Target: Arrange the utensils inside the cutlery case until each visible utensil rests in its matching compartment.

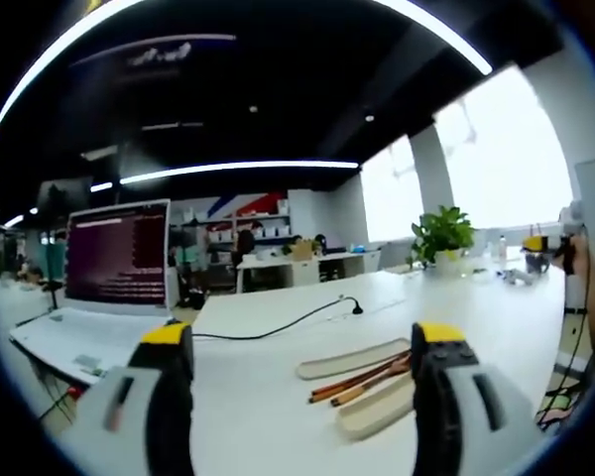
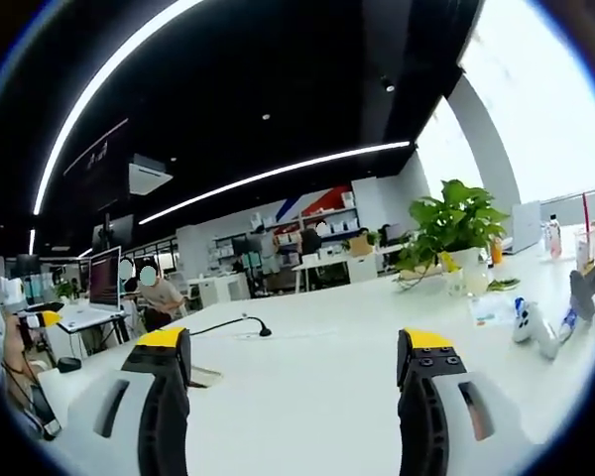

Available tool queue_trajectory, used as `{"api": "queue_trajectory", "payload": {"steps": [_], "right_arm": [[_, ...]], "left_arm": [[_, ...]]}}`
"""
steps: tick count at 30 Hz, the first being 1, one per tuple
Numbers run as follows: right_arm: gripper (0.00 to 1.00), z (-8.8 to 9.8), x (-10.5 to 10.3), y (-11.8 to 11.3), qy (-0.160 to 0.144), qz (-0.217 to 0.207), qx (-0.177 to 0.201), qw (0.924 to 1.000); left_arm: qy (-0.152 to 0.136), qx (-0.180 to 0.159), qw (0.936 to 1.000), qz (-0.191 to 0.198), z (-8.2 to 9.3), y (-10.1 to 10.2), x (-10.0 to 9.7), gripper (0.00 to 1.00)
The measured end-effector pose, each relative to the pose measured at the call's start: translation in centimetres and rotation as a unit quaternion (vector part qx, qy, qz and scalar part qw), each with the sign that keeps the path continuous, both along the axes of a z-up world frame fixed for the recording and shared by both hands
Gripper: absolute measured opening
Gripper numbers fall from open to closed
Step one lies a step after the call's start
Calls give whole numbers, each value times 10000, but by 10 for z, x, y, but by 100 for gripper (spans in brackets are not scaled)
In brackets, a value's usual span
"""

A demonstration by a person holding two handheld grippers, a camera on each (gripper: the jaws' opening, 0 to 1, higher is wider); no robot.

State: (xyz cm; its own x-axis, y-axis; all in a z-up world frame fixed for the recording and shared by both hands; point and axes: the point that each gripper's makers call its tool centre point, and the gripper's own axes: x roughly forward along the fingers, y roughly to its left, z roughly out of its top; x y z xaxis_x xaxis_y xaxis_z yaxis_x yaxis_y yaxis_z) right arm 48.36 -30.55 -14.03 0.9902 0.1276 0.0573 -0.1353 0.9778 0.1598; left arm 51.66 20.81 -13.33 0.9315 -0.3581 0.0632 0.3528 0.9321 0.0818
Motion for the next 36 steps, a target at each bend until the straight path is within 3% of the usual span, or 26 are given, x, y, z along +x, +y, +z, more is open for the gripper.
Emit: {"api": "queue_trajectory", "payload": {"steps": [5,8,12,14,16,18,24,33,36], "right_arm": [[89,13,3,2,36,164,-363,9992],[89,22,5,5,-104,228,-302,9992],[89,26,13,17,-73,398,-368,9985],[89,30,20,25,-106,518,-332,9981],[89,39,29,42,-258,883,-121,9957],[90,40,38,54,-187,1158,12,9931],[90,33,60,80,103,1570,-68,9875],[88,33,77,103,303,1802,-131,9831],[87,33,84,111,339,1925,-158,9806]], "left_arm": [[-34,10,10000,-71,1,-3,1,97],[8,16,10000,-65,-1,-3,2,97],[57,69,9999,-83,-4,-4,3,97],[-206,-36,9997,-122,4,-7,3,97],[-204,-28,9996,-181,4,-9,3,97],[-144,-4,9996,-231,1,-11,4,97],[-50,-51,9997,-241,-4,-11,5,97],[91,-81,9992,-389,-11,-12,7,97],[-10,-183,9989,-423,-7,-13,7,98]]}}
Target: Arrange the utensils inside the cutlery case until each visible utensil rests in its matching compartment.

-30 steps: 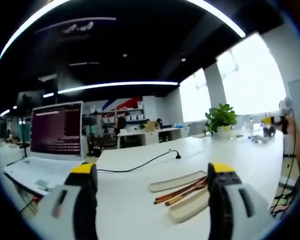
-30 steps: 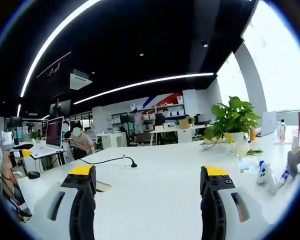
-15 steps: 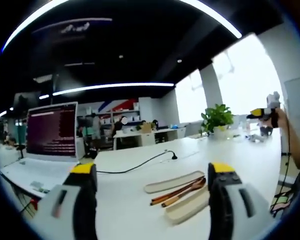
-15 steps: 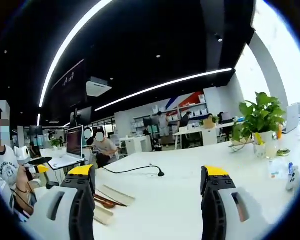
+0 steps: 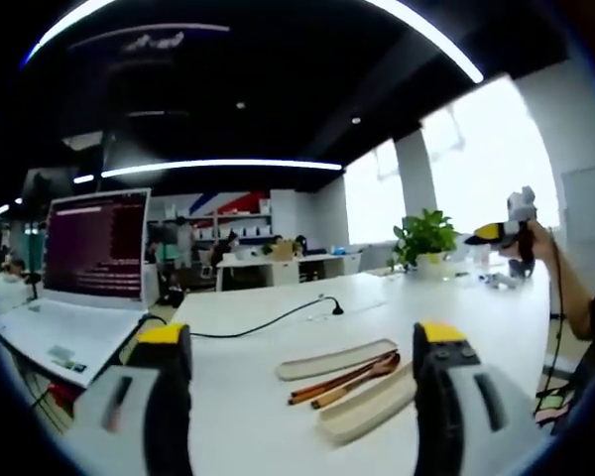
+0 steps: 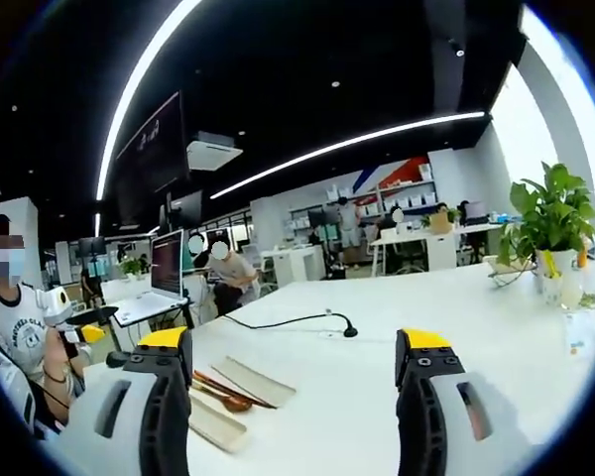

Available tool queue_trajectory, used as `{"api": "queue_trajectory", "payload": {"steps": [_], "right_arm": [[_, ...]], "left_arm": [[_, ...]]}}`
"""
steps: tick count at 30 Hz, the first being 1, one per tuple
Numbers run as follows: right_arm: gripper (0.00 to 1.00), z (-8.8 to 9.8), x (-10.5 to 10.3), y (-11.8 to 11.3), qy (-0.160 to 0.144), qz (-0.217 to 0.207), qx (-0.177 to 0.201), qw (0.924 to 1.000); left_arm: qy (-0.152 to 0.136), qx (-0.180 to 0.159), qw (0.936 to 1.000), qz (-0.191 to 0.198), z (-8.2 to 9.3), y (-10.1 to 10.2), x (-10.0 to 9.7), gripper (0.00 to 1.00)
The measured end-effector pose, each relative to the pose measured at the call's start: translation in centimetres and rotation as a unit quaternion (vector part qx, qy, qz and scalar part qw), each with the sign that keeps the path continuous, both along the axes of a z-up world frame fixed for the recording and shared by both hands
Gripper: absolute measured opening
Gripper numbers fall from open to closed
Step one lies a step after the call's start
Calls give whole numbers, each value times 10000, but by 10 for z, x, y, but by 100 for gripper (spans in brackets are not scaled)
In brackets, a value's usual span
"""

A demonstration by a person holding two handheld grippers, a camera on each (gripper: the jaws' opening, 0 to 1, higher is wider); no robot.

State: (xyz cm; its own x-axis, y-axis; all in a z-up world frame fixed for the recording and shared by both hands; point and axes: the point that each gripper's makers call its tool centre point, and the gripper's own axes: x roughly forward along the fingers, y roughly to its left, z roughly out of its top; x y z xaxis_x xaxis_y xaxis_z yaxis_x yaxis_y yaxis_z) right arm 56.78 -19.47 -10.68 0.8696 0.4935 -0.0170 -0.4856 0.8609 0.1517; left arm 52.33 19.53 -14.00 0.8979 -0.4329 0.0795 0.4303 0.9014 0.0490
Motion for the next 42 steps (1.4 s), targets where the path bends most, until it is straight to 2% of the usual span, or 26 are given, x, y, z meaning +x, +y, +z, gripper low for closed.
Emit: {"api": "queue_trajectory", "payload": {"steps": [6,8,10,12,17,22,30,35,39,42], "right_arm": [[86,-3,13,10,103,146,-32,9998],[85,-8,16,16,149,224,102,9996],[85,-17,18,30,260,310,53,9992],[84,-19,23,33,282,292,-25,9992],[83,-24,36,40,320,264,-180,9990],[81,-36,45,69,464,638,-508,9956],[74,-52,61,114,526,1254,-861,9870],[71,-58,71,131,503,1374,-913,9850],[72,-68,84,145,453,1255,-1196,9838],[70,-73,85,159,427,1369,-1249,9818]], "left_arm": [[45,178,9998,-4,-6,-7,3,98],[32,50,10000,7,-5,-8,3,98],[-6,-112,9999,-117,-1,-10,1,98],[-21,-99,9998,-160,0,-10,1,99],[16,-145,9998,125,-3,7,8,100],[106,-133,9998,143,-7,9,10,100],[135,4,9999,28,-11,0,11,100],[155,73,9998,53,-14,0,13,100],[195,234,9995,-106,-20,-2,16,100],[285,144,9994,-162,-23,-3,18,99]]}}
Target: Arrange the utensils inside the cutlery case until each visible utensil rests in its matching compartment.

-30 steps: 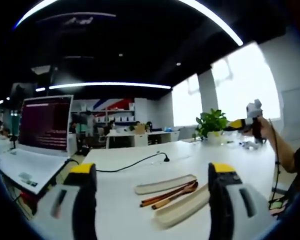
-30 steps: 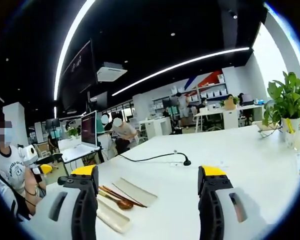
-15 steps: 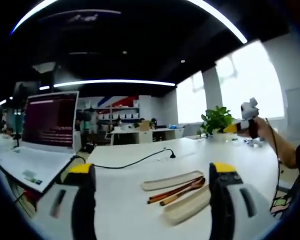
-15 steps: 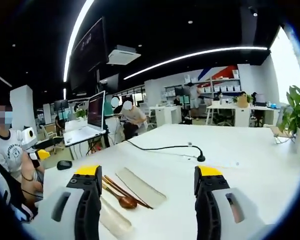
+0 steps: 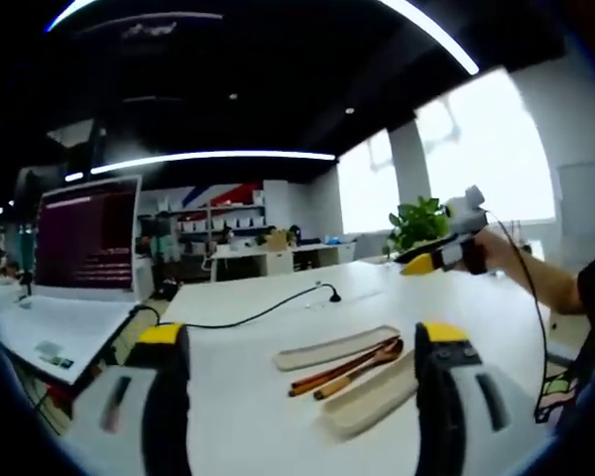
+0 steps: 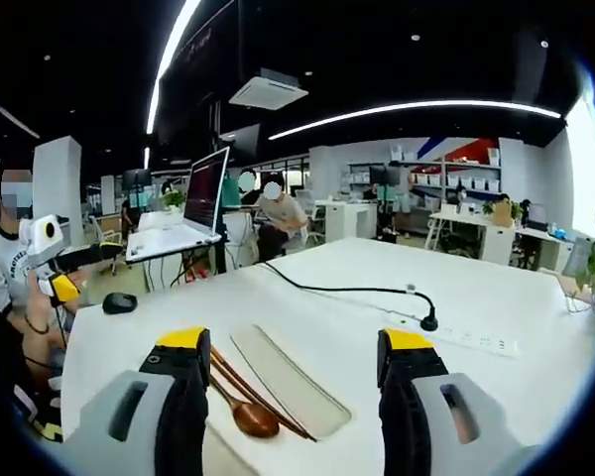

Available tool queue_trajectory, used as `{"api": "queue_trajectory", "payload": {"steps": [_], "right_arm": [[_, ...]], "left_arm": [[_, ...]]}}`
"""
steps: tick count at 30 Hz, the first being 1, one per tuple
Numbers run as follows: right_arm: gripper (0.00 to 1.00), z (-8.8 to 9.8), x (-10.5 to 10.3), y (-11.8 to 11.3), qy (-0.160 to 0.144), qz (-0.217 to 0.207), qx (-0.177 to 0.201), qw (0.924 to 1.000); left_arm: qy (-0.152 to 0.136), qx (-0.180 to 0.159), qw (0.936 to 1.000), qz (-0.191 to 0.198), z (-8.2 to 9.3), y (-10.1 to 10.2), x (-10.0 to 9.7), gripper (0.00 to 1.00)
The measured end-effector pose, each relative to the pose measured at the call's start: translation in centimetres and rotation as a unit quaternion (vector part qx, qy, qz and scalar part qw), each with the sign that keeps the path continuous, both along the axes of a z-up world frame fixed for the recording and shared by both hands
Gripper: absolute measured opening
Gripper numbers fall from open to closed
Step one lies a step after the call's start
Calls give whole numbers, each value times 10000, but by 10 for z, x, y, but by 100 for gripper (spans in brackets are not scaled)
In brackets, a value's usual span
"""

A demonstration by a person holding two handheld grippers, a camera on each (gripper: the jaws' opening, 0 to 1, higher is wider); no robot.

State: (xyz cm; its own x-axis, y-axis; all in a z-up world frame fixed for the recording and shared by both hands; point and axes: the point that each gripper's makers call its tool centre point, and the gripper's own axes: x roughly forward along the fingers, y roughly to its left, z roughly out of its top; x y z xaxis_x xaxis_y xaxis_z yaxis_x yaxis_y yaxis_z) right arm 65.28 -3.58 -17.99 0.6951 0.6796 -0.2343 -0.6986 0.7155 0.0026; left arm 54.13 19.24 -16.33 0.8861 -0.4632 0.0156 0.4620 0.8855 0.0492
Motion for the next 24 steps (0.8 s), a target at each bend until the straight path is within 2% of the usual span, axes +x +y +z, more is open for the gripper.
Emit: {"api": "queue_trajectory", "payload": {"steps": [3,6,9,15,17,22,23,24], "right_arm": [[70,-2,1,11,-4,92,-46,9999],[72,1,-1,22,-262,212,-228,9992],[74,1,2,30,-267,303,-397,9984],[68,-2,8,48,-234,611,-607,9960],[63,-4,5,54,-266,660,-755,9946],[62,-8,2,67,-387,764,-1124,9900],[61,-9,1,70,-406,795,-1181,9890],[59,-10,-2,73,-407,830,-1215,9883]], "left_arm": [[5,31,10000,10,-3,0,2,96],[88,38,9999,-112,-7,-1,3,98],[37,-14,10000,-42,-5,2,4,99],[-18,159,9999,46,-7,6,6,97],[1,183,9998,34,-8,6,6,97],[7,287,9996,-19,-11,1,6,99],[24,343,9994,-2,-12,0,7,99],[63,565,9984,-45,-17,0,6,98]]}}
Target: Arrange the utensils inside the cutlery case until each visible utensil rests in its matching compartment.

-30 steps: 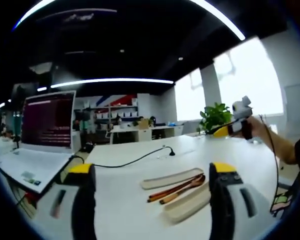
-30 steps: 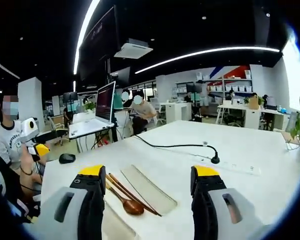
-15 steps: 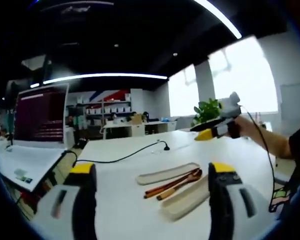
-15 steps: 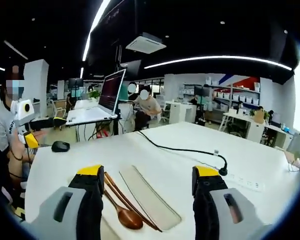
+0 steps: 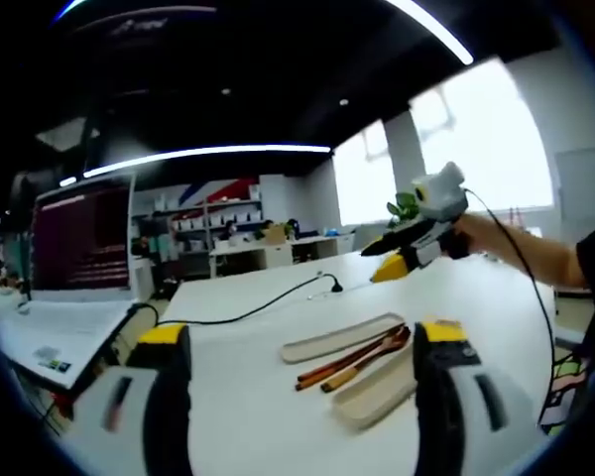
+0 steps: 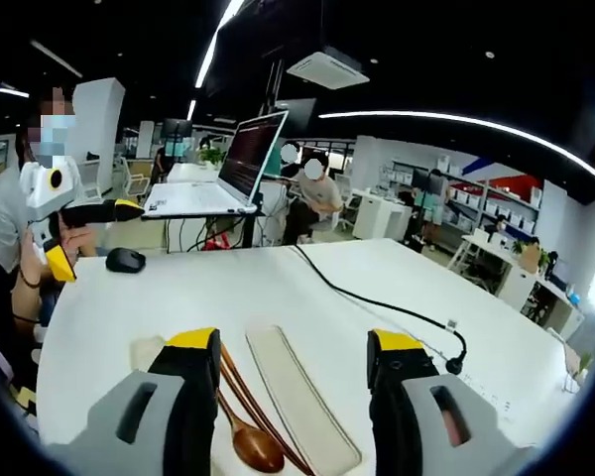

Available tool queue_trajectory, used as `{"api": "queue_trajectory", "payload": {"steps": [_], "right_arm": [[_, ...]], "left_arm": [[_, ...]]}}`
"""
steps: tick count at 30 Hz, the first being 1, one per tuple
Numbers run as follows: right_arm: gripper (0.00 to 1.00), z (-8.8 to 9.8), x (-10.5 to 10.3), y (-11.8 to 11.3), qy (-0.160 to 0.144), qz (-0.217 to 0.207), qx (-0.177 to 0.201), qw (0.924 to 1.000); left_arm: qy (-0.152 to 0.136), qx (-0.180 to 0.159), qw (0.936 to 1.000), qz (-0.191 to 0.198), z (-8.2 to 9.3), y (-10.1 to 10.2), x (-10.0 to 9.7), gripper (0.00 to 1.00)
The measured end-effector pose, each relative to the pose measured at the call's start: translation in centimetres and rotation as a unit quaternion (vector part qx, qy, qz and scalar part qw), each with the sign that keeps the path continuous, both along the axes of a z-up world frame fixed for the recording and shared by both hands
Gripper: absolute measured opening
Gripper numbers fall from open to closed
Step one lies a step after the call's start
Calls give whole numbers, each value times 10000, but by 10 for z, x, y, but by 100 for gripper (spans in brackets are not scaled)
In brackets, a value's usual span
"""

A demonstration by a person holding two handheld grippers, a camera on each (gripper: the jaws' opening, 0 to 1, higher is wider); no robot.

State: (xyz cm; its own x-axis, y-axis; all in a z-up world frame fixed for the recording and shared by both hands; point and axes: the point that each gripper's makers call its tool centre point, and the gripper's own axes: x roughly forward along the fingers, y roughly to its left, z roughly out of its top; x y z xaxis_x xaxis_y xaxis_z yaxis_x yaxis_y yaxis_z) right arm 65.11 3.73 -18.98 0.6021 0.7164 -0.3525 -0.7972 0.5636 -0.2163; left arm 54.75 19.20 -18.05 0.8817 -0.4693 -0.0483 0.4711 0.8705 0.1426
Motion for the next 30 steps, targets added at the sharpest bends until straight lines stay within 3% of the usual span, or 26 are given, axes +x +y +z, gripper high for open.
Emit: {"api": "queue_trajectory", "payload": {"steps": [2,4,8,10,12,18,26,30], "right_arm": [[55,0,4,6,30,108,-50,9999],[47,-6,-9,17,142,442,-50,9989],[46,-15,-12,26,164,500,-229,9984],[46,-21,-7,24,7,391,-563,9976],[41,-20,6,27,-280,565,-877,9942],[36,-30,22,34,44,614,-1043,9926],[32,-58,16,44,341,1060,-1612,9806],[30,-71,20,44,455,1251,-2130,9679]], "left_arm": [[-1,70,10000,51,-2,-1,1,94],[-26,83,10000,21,-1,-2,0,90],[-30,-35,9999,-117,2,-7,-3,90],[-2,-138,9998,-118,4,-6,-3,88],[97,-288,9994,-188,4,-7,-4,88],[70,-303,9994,-143,4,-4,-4,88],[-81,-520,9985,-151,14,1,-6,88],[-150,-495,9985,-192,16,0,-7,89]]}}
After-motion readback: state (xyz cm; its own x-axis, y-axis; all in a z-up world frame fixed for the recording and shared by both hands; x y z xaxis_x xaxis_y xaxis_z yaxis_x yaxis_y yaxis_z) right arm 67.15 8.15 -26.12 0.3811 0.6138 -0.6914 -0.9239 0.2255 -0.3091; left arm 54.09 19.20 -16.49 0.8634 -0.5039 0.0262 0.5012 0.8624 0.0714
